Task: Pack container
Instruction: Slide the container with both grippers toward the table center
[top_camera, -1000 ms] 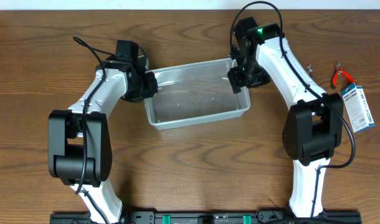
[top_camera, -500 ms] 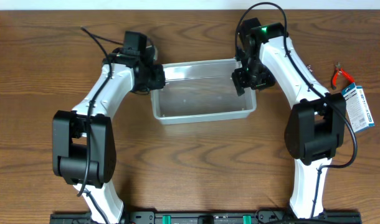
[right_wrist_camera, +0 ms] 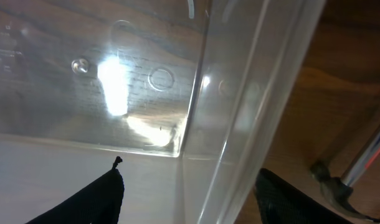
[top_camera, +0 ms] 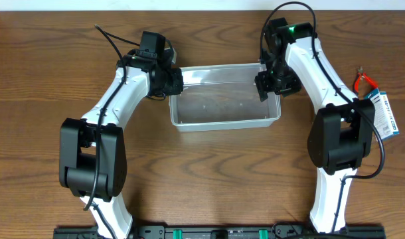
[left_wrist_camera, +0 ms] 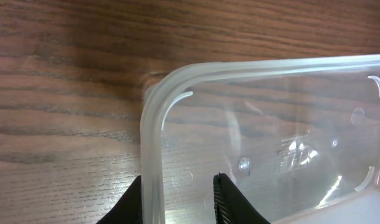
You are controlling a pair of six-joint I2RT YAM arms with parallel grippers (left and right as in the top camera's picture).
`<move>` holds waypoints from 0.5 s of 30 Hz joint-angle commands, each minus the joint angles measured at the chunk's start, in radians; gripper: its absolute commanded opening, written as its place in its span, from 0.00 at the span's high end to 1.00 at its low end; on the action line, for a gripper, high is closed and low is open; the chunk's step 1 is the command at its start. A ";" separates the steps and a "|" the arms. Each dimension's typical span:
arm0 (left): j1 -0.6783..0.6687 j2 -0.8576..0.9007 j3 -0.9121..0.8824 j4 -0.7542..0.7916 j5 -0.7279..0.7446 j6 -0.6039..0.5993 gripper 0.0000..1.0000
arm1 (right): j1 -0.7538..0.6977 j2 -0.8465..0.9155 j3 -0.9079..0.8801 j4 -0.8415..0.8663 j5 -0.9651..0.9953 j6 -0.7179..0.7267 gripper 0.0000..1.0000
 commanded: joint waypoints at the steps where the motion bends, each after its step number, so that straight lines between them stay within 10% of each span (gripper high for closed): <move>1: -0.001 0.008 0.023 -0.003 0.013 0.017 0.76 | -0.016 -0.030 -0.003 -0.004 0.006 -0.001 0.31; 15: -0.006 0.008 0.025 -0.003 0.014 0.017 0.77 | -0.084 -0.037 -0.003 -0.022 0.006 -0.001 0.34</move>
